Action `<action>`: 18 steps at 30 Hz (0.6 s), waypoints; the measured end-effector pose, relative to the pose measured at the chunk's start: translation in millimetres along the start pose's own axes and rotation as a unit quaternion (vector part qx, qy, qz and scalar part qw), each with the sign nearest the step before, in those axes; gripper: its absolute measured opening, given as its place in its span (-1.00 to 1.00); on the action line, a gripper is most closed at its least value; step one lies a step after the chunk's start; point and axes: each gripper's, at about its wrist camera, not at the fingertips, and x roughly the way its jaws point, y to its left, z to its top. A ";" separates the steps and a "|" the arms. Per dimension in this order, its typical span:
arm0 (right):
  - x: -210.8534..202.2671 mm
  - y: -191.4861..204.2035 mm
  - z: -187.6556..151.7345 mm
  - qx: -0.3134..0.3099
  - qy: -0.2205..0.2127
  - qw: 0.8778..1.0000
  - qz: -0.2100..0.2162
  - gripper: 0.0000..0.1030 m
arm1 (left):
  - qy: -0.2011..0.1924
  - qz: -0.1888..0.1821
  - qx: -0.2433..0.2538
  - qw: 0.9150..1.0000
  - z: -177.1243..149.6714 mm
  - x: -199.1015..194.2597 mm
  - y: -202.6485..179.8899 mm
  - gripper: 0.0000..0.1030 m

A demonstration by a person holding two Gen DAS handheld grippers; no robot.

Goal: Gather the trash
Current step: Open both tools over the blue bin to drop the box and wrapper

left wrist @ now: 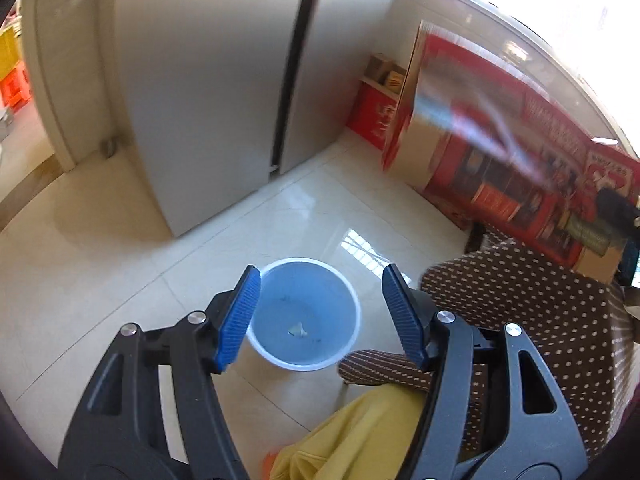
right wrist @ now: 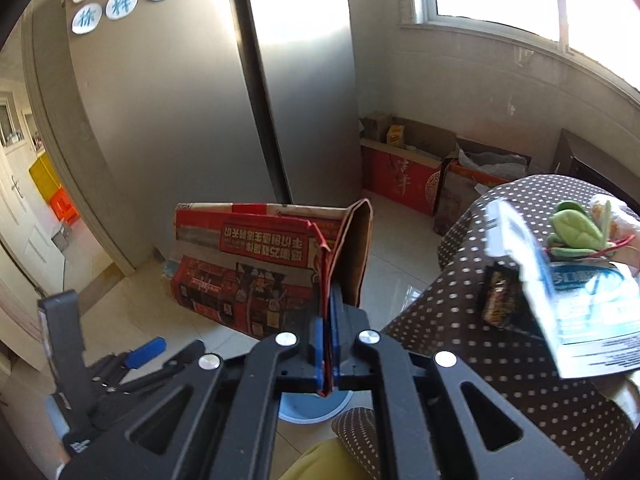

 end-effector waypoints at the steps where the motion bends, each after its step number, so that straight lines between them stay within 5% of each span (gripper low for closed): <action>1: 7.0 3.8 -1.8 -0.004 0.007 1.000 0.000 -0.93 | -0.002 0.009 -0.002 1.000 -0.2 -3.9 5.6 0.21; 10: 89.4 38.3 -23.0 -0.031 0.101 0.994 -0.015 -0.87 | -0.017 0.082 -0.021 0.996 -6.0 -21.1 37.8 0.08; 11: 98.8 40.5 -25.0 -0.034 0.111 0.993 -0.026 -0.76 | -0.016 0.086 -0.024 0.996 -7.8 -23.3 40.6 0.08; 13: 125.0 46.5 -30.8 -0.051 0.143 0.988 -0.025 -0.16 | -0.014 0.091 -0.032 0.995 -10.6 -25.8 47.4 0.08; 14: 137.5 50.0 -34.0 -0.063 0.163 0.984 -0.027 0.40 | -0.014 0.093 -0.035 0.995 -10.7 -28.0 50.9 0.08; 18: 157.2 59.1 -49.3 -0.092 0.162 0.981 -0.053 0.46 | -0.015 0.107 -0.036 0.993 -14.3 -36.3 62.8 0.08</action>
